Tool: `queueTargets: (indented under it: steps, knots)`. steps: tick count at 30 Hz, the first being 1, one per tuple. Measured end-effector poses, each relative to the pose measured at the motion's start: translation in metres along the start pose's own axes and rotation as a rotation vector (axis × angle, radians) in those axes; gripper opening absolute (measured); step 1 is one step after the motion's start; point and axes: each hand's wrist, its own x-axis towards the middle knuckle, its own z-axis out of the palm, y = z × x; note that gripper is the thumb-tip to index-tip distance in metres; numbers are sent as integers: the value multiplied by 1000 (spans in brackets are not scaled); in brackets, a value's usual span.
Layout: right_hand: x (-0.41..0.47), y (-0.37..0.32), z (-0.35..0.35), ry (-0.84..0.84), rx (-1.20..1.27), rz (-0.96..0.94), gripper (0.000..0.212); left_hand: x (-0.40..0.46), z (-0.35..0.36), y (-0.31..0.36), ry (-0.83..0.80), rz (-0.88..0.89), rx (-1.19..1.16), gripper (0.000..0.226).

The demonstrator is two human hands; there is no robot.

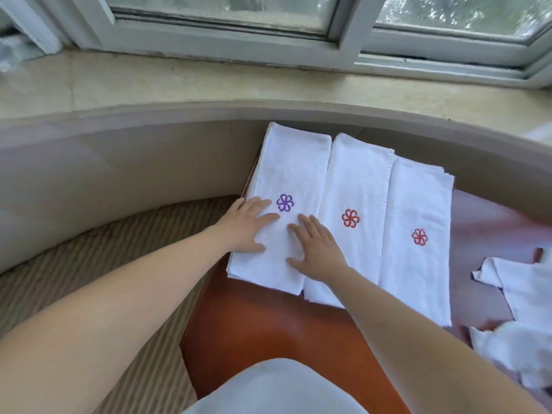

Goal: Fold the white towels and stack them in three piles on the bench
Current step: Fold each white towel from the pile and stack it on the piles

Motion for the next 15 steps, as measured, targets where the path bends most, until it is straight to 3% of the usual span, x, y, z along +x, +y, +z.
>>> queueTargets:
  steps: [3, 9, 15]
  knots:
    - [-36, -18, 15, -52, 19, 32, 91, -31, 15, 19, -63, -74, 21, 98]
    - [-113, -30, 7, -50, 27, 76, 86, -85, 5, 64, -44, -131, 23, 93]
    - [-195, -30, 1, 57, 87, 171, 81, -89, 25, 107, 207, -103, 117, 96]
